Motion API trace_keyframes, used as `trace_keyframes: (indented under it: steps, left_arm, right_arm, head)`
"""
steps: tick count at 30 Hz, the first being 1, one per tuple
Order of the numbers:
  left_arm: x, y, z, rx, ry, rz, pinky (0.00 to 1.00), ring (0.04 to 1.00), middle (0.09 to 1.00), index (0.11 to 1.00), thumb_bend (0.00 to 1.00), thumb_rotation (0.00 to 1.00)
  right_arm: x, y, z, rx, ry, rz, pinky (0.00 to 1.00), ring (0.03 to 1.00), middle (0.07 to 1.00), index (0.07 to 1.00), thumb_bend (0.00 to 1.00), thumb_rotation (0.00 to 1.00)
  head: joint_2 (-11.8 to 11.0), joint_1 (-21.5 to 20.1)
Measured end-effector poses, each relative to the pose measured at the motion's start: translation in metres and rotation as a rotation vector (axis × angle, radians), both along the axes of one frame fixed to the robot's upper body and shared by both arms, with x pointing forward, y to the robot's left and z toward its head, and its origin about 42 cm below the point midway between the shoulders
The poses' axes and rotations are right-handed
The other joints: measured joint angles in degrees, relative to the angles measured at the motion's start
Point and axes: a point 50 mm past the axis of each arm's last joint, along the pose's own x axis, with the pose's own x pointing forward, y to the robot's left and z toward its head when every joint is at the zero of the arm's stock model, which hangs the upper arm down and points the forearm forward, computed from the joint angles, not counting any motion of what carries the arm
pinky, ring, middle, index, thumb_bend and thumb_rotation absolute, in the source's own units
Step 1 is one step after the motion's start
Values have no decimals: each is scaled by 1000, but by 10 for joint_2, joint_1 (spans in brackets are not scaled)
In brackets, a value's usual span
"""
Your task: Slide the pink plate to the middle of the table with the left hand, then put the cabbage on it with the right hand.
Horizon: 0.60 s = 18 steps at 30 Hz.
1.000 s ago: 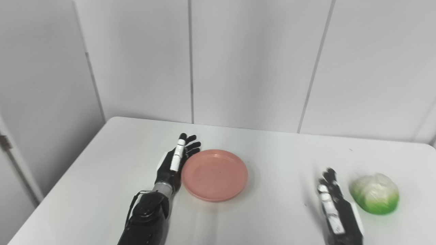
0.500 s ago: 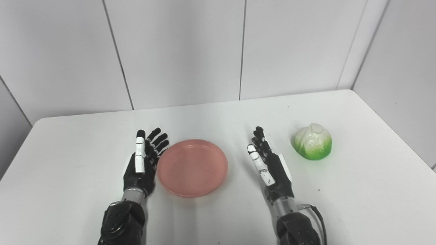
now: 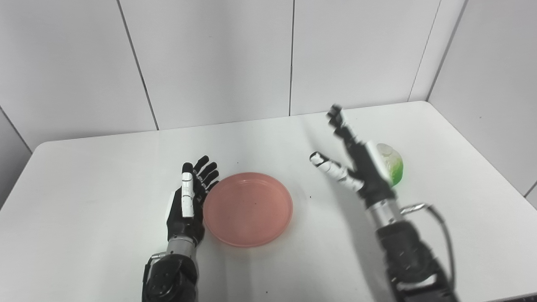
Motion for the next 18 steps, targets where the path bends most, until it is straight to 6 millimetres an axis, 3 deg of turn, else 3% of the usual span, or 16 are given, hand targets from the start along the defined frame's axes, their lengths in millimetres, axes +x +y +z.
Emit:
trace_keyframes:
  steps: [4,8,11,18]
  left_arm:
    - [-1,-10,-1,7,-18,15,867,874,847,830,695,995]
    - [0,-10,-5,5,-36,20,881,881,856,840,679,1000]
    - [3,-11,-4,3,-50,21,887,888,864,842,674,1000]
    - [6,-12,-3,-11,-85,28,885,885,866,850,674,994]
  right_arm:
    - [1,-20,28,-210,60,-8,833,900,926,953,780,624]
    - [14,-53,62,-476,124,-75,763,885,926,908,861,556]
    - [25,-72,83,-569,142,-145,727,900,927,888,889,511]
    - [46,-105,69,-694,359,-152,732,927,948,885,933,461]
  head:
    - [-4,-4]
    - [-17,-32]
    - [-24,-54]
    - [-25,-54]
